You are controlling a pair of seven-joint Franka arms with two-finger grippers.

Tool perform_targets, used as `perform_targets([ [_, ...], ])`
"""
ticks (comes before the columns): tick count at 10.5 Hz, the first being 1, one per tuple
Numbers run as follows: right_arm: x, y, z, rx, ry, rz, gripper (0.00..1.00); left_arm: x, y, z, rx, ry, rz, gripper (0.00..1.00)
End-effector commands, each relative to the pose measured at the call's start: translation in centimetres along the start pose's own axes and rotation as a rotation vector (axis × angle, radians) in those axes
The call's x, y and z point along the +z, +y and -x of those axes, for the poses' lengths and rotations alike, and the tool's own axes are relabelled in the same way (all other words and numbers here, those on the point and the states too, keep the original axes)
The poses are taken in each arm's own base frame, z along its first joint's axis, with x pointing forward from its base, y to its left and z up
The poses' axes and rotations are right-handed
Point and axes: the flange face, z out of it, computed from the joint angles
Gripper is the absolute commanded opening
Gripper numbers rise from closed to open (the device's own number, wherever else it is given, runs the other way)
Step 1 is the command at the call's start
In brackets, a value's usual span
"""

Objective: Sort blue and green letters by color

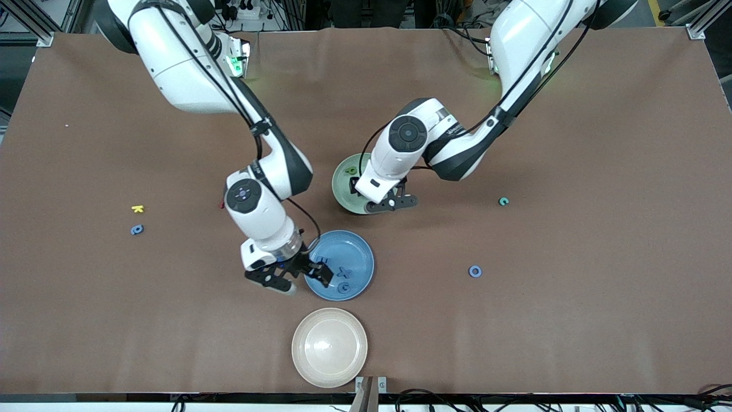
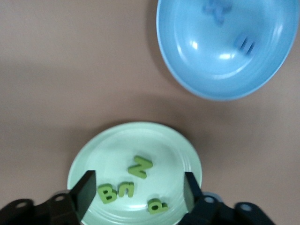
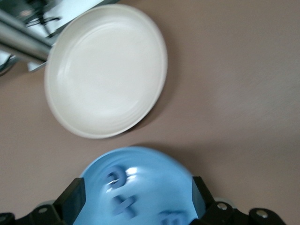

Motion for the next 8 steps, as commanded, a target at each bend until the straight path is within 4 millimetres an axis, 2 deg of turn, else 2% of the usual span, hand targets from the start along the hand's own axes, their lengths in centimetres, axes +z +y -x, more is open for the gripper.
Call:
perform_targets([
  [1, -2.6, 7.7, -4.5, -0.017, -0.014, 0.060, 1.00, -8.2, -1.0, -2.8, 0.050, 0.166, -0.061, 1.00],
  [2, -4.0, 11.5, -5.7, -0.025, -0.037, 0.101, 1.00, -10.8, -1.9, -3.4, 0.069, 0.200, -0.089, 1.00],
  [4, -6.4, 19.7, -7.9, -0.057, -0.121, 0.187, 1.00, -16.9, -6.0, -6.3, 0.064, 0.235, -0.136, 1.00],
  [6, -8.6, 25.2, -9.7, -0.087, -0.178, 0.229, 1.00, -23.2, -10.2, -7.9, 0.123, 0.246, -0.176, 1.00],
  [8, -10.0, 32.0, -11.1, -0.119, -0.196, 0.261, 1.00, -28.8, -15.4, -9.4, 0.111, 0.208, -0.135, 1.00],
])
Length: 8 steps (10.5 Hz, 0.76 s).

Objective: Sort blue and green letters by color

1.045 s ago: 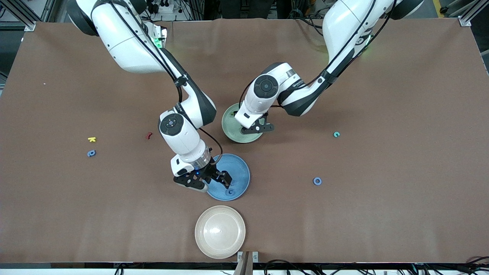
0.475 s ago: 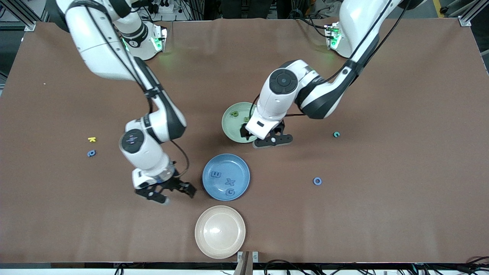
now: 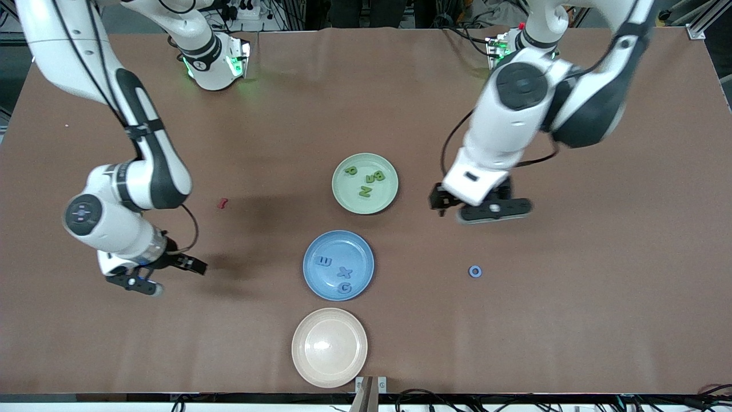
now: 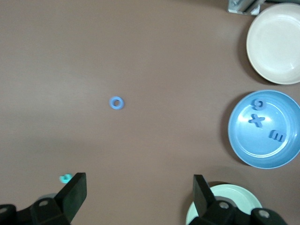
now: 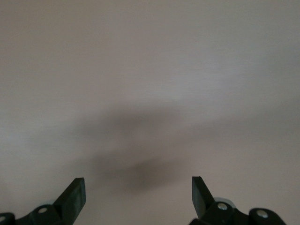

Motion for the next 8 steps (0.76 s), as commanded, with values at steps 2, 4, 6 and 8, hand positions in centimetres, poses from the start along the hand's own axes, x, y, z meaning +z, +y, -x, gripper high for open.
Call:
perform_targets([
  [2, 0.1, 11.8, 1.1, -0.027, -0.050, 0.063, 1.00, -8.6, -11.2, -2.0, 0.047, -0.041, 0.030, 1.00],
  [4, 1.9, 16.1, 2.1, -0.021, -0.036, 0.108, 1.00, -11.3, -15.4, -2.0, -0.001, -0.045, -0.009, 1.00],
  [6, 4.2, 18.7, 3.8, -0.010, 0.003, 0.096, 1.00, -13.0, -19.4, -2.6, 0.087, -0.057, -0.030, 1.00],
  [8, 6.2, 20.7, 5.5, -0.030, 0.031, 0.085, 1.00, -14.1, -21.6, -2.3, 0.135, -0.078, -0.041, 1.00],
])
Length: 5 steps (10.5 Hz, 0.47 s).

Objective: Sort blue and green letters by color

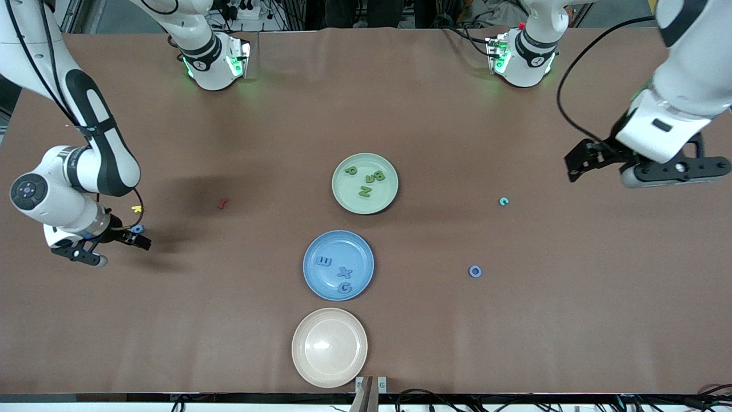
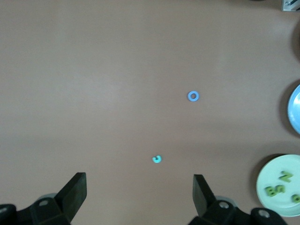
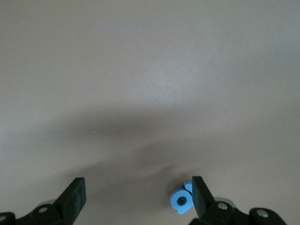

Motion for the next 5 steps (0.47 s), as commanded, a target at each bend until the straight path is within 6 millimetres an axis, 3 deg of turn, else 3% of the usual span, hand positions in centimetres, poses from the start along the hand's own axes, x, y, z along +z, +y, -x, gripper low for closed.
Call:
perform_targets([
  [1, 1.6, 1.9, 3.2, -0.025, 0.038, -0.013, 1.00, -1.2, -3.4, 1.2, 0.027, -0.053, 0.019, 1.00],
  [5, 3.0, 3.2, 4.7, -0.017, 0.036, -0.017, 1.00, -3.2, -7.2, 2.2, 0.044, -0.045, 0.038, 1.00],
])
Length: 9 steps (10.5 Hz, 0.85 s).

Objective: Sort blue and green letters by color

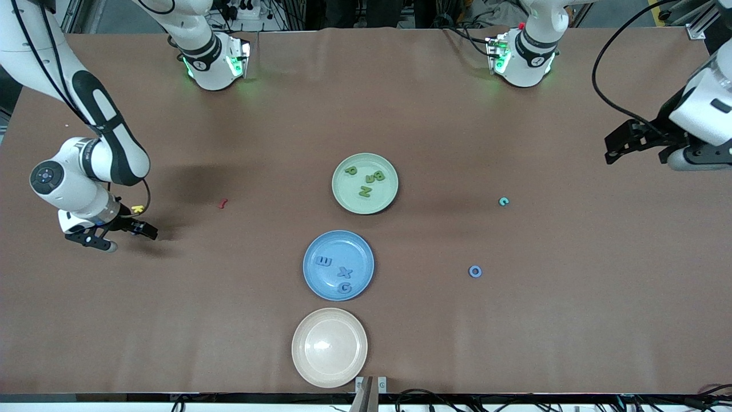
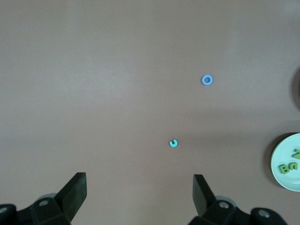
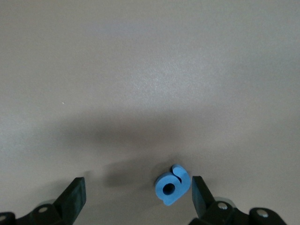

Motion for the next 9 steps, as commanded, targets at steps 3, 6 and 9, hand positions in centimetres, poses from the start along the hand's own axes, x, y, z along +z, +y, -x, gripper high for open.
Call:
perform_targets([
  [3, -0.4, 2.0, 0.9, 0.001, 0.018, -0.002, 1.00, -1.8, -0.8, 1.5, 0.012, 0.014, 0.045, 1.00],
  [6, 0.2, 2.2, 1.0, 0.004, 0.016, -0.004, 0.79, -1.4, 0.1, 1.4, 0.016, 0.005, 0.053, 1.00],
  [9, 0.8, 3.3, 1.1, -0.022, 0.023, 0.001, 0.50, -1.1, 0.2, 1.2, 0.016, -0.001, 0.055, 1.00],
])
